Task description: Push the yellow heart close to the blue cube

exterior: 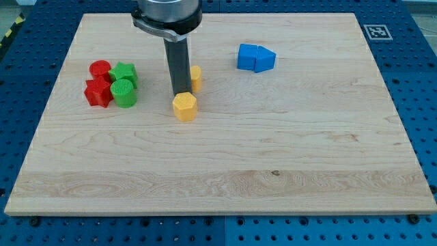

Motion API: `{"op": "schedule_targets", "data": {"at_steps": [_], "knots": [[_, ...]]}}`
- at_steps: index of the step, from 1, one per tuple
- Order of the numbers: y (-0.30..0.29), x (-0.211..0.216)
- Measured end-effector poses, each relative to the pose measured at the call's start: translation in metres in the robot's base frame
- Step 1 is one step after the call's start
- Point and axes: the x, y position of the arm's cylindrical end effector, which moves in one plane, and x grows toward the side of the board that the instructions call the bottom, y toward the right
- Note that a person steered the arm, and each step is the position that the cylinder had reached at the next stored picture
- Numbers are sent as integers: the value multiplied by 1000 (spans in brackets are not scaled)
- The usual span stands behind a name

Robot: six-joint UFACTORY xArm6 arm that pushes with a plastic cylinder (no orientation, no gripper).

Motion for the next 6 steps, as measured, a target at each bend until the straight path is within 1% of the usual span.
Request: {"op": "schedule_targets", "data": {"at_steps": [1,2,4,6], "knots": [[-11,-36],[-11,-41],[16,-51],[18,-51]]}}
